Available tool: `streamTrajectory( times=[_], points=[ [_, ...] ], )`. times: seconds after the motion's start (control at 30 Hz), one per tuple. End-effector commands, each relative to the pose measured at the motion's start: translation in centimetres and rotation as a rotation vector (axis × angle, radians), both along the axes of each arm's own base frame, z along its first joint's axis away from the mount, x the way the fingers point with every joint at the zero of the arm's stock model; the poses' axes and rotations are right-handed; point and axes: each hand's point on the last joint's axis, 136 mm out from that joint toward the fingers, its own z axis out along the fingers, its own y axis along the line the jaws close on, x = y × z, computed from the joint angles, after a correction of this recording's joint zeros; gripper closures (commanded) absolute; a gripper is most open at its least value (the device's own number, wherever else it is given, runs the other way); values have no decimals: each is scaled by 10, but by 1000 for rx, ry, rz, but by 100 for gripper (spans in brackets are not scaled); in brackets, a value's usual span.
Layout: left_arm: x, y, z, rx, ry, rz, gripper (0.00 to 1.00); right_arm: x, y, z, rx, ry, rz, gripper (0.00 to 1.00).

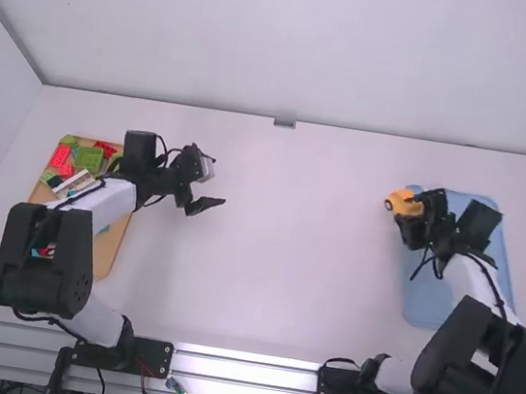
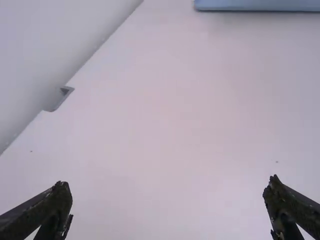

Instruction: Assemble lego blocks to make yellow taxi

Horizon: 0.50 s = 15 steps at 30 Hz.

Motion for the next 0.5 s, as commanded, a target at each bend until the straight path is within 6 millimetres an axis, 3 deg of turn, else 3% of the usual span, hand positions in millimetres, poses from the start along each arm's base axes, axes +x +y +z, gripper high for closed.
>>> streamTrajectory(
  times=[0.0,0.03,0.13,0.3,0.47],
  points=[
    [4,4,-1,-21,60,83,1,-12,-55,2,-12,40,-266,64],
    [9,8,-1,-20,68,118,1,-20,-76,-2,4,58,-353,63],
    [10,9,-2,-14,67,130,1,-34,-105,-15,53,72,-465,55],
    [12,11,-3,-4,67,143,1,-44,-121,-44,99,110,-543,54],
    [13,11,-2,-4,60,142,1,-49,-122,-77,132,180,-553,52]
  ],
)
